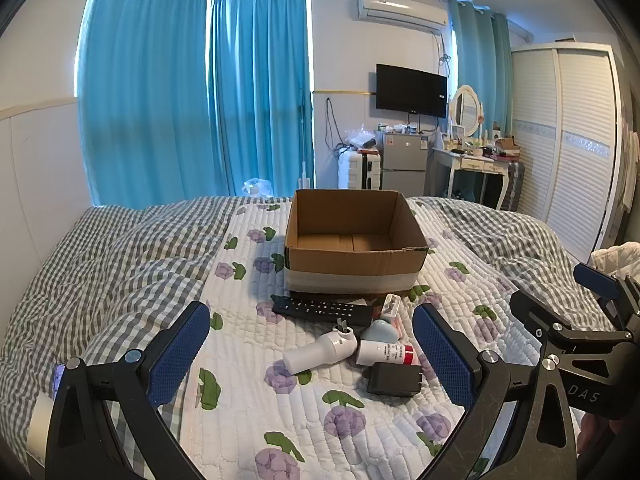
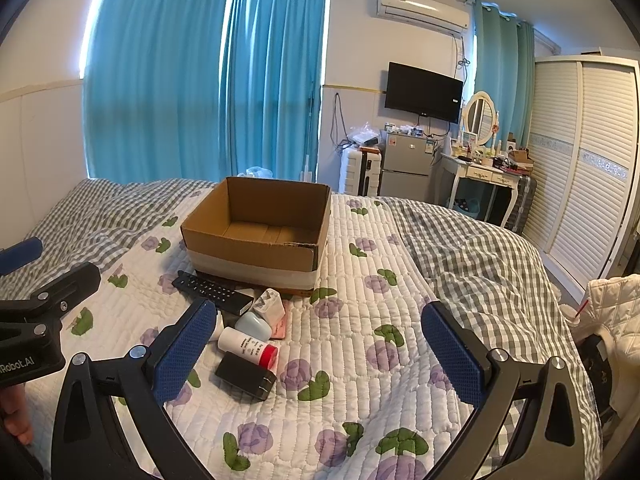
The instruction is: Organize rigid objects
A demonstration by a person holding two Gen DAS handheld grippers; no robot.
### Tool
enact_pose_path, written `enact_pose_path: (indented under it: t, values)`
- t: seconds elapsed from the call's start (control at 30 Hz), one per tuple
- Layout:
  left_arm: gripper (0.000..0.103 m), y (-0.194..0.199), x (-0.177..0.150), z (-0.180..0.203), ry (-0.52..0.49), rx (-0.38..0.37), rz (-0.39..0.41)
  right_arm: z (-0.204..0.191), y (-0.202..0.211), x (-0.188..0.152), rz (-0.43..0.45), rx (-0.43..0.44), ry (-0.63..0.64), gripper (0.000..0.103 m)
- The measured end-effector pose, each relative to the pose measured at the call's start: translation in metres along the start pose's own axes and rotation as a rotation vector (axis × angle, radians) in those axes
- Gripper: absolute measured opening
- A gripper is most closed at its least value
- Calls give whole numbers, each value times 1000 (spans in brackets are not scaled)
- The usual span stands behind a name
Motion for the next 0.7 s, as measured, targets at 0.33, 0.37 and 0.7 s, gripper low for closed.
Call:
enact_pose_path:
  t: [0.33, 0.37, 0.7]
  values:
    - [103, -7, -4, -5, 2, 0, -2, 0, 0, -2, -6, 2, -3, 103]
    - [103, -7, -5, -5, 2, 0, -2, 0, 1, -3, -7, 3, -3, 103]
    - [103, -10, -7, -4, 0, 1, -5, 0, -1, -4, -13, 3, -2, 103]
Point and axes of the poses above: each gripper's, at about its wrist camera, not at the fingertips, and y roughly against the way its jaws point, z to its right, x to its top, the point moved 7 cm from there along -y, roughly the way its jaws point
